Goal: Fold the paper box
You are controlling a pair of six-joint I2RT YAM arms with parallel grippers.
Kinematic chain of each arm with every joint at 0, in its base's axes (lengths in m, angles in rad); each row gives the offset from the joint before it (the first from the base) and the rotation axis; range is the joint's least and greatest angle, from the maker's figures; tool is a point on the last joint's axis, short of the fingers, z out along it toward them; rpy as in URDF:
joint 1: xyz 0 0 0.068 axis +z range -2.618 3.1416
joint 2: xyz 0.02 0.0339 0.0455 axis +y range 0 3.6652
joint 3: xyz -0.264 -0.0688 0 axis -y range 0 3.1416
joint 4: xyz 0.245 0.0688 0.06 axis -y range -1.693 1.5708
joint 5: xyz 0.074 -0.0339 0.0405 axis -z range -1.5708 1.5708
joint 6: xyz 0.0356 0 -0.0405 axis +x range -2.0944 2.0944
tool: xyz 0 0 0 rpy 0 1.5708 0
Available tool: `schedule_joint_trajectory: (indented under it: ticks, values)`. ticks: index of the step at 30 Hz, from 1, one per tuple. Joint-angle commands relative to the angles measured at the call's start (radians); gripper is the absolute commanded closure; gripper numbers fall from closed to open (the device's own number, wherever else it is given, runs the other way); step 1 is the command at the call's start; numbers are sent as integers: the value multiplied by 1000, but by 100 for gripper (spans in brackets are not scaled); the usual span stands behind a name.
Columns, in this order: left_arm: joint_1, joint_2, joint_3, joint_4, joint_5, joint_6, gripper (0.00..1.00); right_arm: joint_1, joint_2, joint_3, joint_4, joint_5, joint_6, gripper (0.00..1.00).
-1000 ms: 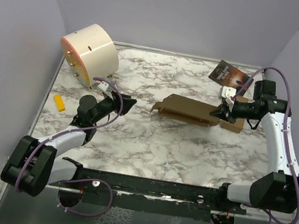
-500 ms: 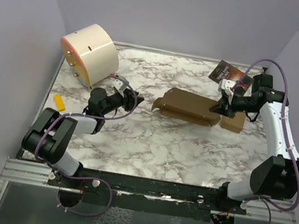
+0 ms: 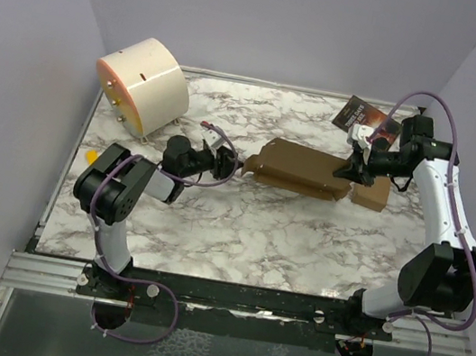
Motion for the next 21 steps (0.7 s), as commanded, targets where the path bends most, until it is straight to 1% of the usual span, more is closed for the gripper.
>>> schedule_joint_trajectory:
  ticks: [1,4,11,14,16,21]
  values:
    - [-18,47,49,107,83,47,59,2,23,19,-34,21,2,99]
    - [-22,75,68,116,100,58,58,2,31,19,-34,17,-3,99]
    - [-33,145,89,219,149,56,57,3,50,16,-4,21,21,99]
    - [-37,160,96,225,160,67,56,2,56,17,-2,24,24,99]
    - [-43,163,96,229,158,83,54,2,58,20,-4,23,22,99]
    - [-60,171,116,219,148,110,53,3,63,32,-14,12,23,99]
